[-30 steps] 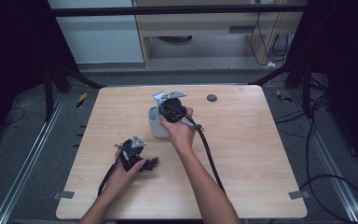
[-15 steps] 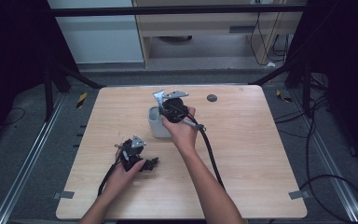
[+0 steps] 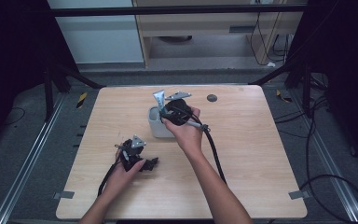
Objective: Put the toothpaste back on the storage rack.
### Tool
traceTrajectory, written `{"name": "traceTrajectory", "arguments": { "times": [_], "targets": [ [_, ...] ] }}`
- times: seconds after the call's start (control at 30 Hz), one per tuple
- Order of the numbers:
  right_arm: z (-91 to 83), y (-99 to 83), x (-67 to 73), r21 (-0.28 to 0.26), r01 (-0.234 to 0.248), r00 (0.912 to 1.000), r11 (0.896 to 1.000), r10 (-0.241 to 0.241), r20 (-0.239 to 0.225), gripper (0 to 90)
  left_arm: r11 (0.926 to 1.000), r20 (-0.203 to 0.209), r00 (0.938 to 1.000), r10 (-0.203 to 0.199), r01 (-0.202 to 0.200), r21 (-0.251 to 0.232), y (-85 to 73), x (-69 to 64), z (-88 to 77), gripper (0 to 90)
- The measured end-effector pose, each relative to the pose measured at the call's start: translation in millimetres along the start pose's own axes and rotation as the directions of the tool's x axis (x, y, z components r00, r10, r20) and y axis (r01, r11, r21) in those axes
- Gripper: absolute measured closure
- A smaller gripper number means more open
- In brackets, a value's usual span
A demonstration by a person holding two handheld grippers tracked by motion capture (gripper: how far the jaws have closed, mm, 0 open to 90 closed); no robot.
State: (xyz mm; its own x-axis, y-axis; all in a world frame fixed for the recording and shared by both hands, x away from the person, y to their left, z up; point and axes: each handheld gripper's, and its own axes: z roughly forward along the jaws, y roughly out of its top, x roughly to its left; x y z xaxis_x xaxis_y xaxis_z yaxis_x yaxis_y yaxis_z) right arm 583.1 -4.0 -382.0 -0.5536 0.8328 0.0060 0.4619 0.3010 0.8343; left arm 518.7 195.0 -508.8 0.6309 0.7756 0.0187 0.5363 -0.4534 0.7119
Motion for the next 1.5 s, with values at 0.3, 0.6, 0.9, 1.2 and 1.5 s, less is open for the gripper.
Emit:
{"name": "traceTrajectory", "arguments": {
  "times": [0.3,0.6,0.9,1.2,1.5],
  "targets": [
    [-10.9,-5.3,-7.0,0.034,0.012,0.998,0.999,-0.01,-0.063,25.9,1.0,0.0,1.0,-0.001,0.001,-0.001,0.0,0.0,0.1,0.0],
    [-24.5,-12.8,-21.0,0.065,0.006,0.9977,0.998,-0.001,-0.067,15.8,1.0,0.0,1.0,-0.001,0.001,-0.001,0.0,0.0,0.1,0.0],
    [-38.6,-18.8,-38.5,0.08,-0.029,0.9987,0.996,0.032,-0.039,12.9,1.0,0.0,1.0,0.0,0.0,-0.001,0.0,0.0,0.1,0.0],
    [-51.0,-25.1,-52.0,0.068,-0.04,0.9986,0.997,0.042,-0.032,10.8,1.0,0.0,1.0,-0.004,0.004,0.0,0.0,-0.2,0.0,0.0],
    [-63.2,-39.3,-69.4,0.056,-0.042,0.999,0.998,0.043,-0.01,8.3,1.0,0.0,1.0,-0.001,0.001,0.002,0.0,0.0,-0.1,0.0]
  ]
}}
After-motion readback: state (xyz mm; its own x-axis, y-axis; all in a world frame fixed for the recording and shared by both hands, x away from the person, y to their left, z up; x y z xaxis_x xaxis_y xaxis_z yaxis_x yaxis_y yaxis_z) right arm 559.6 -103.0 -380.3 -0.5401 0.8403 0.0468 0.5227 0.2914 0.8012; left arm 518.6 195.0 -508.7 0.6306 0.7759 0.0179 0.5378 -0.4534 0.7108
